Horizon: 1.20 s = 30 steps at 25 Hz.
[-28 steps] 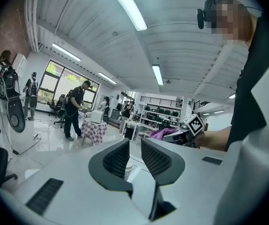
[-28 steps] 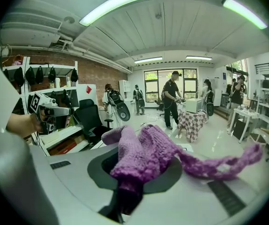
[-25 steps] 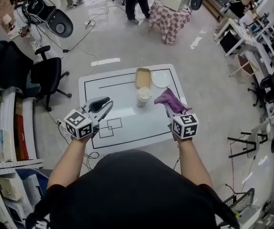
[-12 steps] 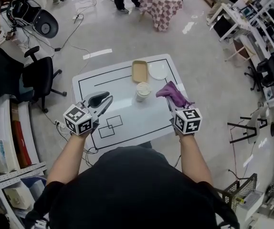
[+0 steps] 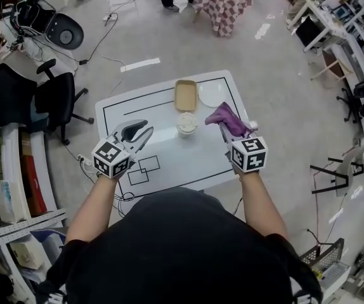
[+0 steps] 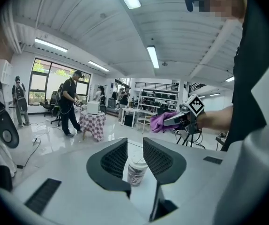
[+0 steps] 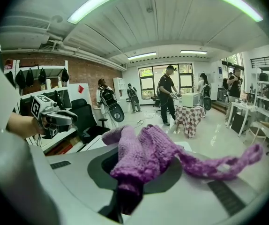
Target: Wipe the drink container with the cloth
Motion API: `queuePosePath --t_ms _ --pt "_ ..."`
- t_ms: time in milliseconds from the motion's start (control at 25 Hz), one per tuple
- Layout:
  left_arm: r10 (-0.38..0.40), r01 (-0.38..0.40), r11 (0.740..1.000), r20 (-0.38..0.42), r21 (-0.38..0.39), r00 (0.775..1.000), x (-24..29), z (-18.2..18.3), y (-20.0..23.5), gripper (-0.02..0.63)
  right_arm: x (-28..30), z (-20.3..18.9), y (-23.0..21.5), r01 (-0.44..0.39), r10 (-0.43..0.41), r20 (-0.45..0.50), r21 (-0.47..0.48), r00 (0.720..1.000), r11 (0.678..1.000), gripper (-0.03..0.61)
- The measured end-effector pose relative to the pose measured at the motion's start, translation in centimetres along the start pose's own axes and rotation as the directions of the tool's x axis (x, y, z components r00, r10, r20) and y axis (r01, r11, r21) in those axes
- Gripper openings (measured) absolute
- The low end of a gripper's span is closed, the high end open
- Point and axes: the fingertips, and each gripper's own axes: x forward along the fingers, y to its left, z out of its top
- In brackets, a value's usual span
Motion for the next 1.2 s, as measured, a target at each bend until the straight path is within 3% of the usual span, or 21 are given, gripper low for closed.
queuePosePath --t_ms 240,360,560,800,1000,1200 --pt "-0.004 0.006 1.000 -0.084 0.020 0.996 5.3 -1.9 -0.1 0.143 3.2 -0.6 -2.2 -0.070 0.070 -0.023 -0.002 0.997 0.998 0.078" --pt "-0.012 0.021 0.997 -0.115 0.078 0.993 8.1 -4.6 0.5 0.163 5.4 -1.4 -2.2 -0.116 0.115 -0.035 -0.015 0.993 0.993 0.079" --pt "-0.052 0.078 0.988 -0.195 0.130 0.979 11.8 -6.4 -0.6 0.244 7.0 -0.8 -1.0 -0.203 0.202 -0.048 -0.036 0.978 0.978 0.080" --pt "-0.062 0.120 0.975 -0.289 0.187 0.955 16.8 -10.2 -1.0 0.361 9.2 -1.5 0.6 -0.314 0.311 -0.057 -0.050 0.949 0.948 0.080" --pt "-0.064 0.149 0.962 -0.341 0.228 0.938 19.4 -12.3 -0.7 0.398 10.8 -1.7 2.1 -0.388 0.386 -0.054 -0.050 0.921 0.920 0.080" --pt "-0.078 0.172 0.953 -0.346 0.248 0.935 20.8 -12.7 -0.7 0.417 12.0 -2.3 4.2 -0.462 0.458 -0.082 -0.049 0.885 0.886 0.080"
